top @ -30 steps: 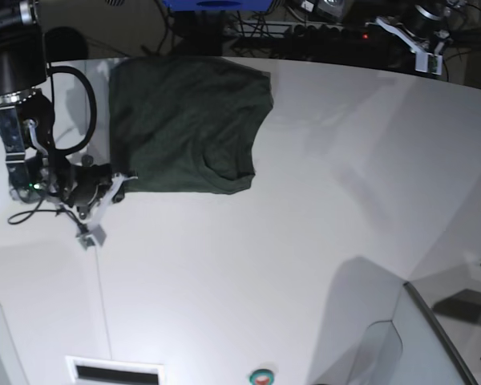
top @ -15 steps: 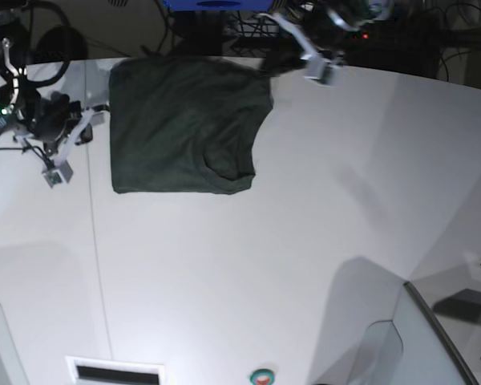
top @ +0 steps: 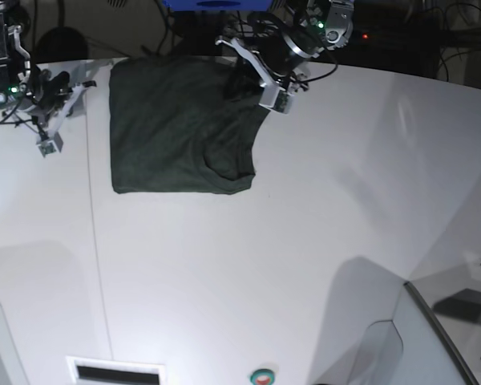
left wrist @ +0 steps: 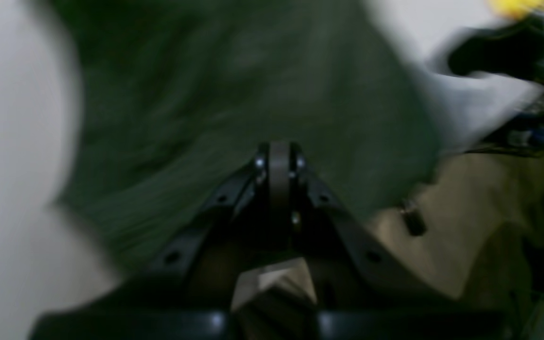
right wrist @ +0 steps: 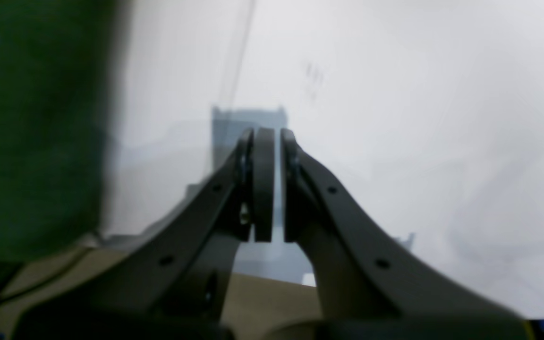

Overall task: Layout the t-shirt on the table in an organized manner, then fold the t-shirt properly
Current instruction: 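Grasp the bundle's corner with the left gripper and lift it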

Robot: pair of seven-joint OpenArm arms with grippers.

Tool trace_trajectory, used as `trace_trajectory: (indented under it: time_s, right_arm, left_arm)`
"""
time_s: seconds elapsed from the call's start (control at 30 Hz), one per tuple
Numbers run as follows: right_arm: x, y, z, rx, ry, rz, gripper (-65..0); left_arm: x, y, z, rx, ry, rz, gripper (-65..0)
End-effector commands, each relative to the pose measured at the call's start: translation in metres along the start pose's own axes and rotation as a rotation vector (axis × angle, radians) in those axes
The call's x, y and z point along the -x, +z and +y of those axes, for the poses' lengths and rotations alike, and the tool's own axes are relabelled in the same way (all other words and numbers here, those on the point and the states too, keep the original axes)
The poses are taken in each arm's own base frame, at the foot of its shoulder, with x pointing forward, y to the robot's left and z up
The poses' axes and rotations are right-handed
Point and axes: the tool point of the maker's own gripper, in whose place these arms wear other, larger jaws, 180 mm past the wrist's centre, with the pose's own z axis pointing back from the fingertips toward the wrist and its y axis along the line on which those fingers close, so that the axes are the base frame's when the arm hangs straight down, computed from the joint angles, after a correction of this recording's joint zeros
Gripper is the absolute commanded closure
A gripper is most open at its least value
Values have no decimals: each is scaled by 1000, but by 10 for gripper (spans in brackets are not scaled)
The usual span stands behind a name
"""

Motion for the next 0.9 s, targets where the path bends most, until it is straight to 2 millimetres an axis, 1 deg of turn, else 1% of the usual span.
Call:
trace_trajectory:
  time_s: [0.0,0.03,0.07,0.13,0.23,0.3,0.37,0.47,0.57,0.7,0.77,0.8,0.87]
  right_arm:
    - [-7,2,-8,12,9,-20,-21]
    - [-6,1,-9,12,8,-16,-21]
    - [-3,1,-6,7,7,-10,-21]
    - [7,1,1,-7,16,7,-21]
    - [16,5,35,-69,88,13,-21]
    - [20,9,49,-96,116,10,-21]
    - [19,11,60,-113,107,-3,-21]
    - [18,11,59,-109,94,-5,-21]
    - [19,11,59,-108,95,-1,-21]
    - [18,11,58,-108,94,-7,-21]
    - [17,11,57,-106,95,-9,-21]
    - [14,12,55,-101,91,-14,-21]
    - [9,13,44,-78,72,-25,-21]
  left_arm:
    - [-4,-1,1,0,13,-26,0]
    - [-2,-2,5,-11,19,-19,0]
    - [1,-1,14,-31,21,-10,0]
    - [-1,-5,23,-43,17,-5,0]
    - [-9,-15,34,-55,10,-10,0]
    - [-17,-23,44,-69,1,-15,0]
    - [-29,-29,58,-82,-28,-18,0]
    - [-54,-40,78,-128,-82,-33,0]
    - [-87,-53,93,-164,-179,-52,0]
    - [-137,-82,97,-167,-227,-97,0]
    - [-155,-99,95,-156,-223,-109,0]
    - [-164,-107,92,-149,-216,-113,0]
    - [-188,-120,86,-130,-205,-146,0]
